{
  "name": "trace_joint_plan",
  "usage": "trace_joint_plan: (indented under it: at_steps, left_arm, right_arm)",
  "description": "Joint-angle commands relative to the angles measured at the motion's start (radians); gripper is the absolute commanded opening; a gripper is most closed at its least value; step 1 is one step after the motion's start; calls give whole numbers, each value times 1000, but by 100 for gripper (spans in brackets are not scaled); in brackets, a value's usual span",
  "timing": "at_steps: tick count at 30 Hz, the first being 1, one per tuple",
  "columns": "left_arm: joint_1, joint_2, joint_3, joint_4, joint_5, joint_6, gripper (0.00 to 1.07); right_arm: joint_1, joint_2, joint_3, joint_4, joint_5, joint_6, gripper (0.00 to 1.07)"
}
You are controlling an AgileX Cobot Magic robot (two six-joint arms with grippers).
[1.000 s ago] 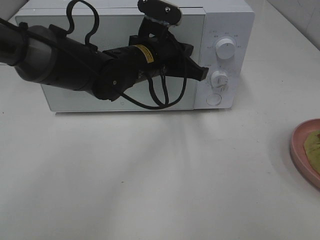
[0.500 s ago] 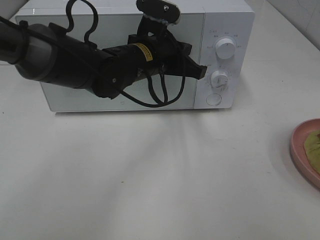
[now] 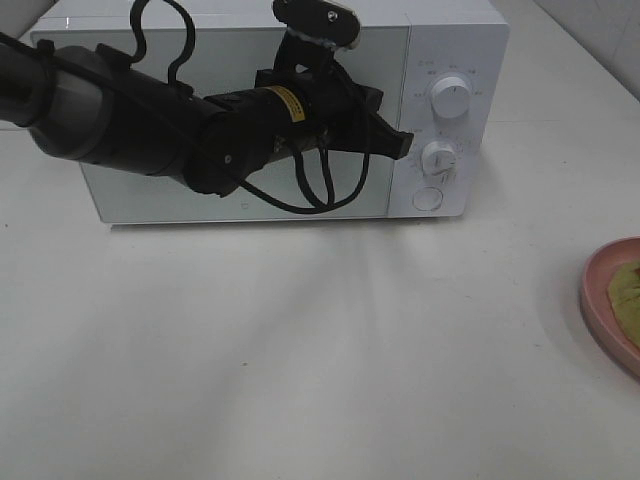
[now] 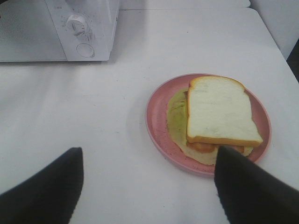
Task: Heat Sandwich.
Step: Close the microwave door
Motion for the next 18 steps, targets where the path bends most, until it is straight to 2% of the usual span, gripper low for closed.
trace_joint_plan:
  at_steps: [1,5,11,13,18]
  left_arm:
    - [-1,-41,-10,-49,31,-6,0]
    - [-20,-73,28,-49,22,10,0]
    - [-64,-152,172,-68,-14,12,0]
    - [-69,-164,186,-68,-13,12,0]
    - [-97,-226,248,-68,56,12,0]
  right_arm:
    - [-3,-28,1,-3,-9,-10,75]
    - [-3,-28,1,-2,-9,-10,75]
    - [-3,-28,1,-2,-9,-10,75]
    - [-3,-28,1,-2,-9,-10,75]
    - [-3,-28,1,-2,-9,-10,75]
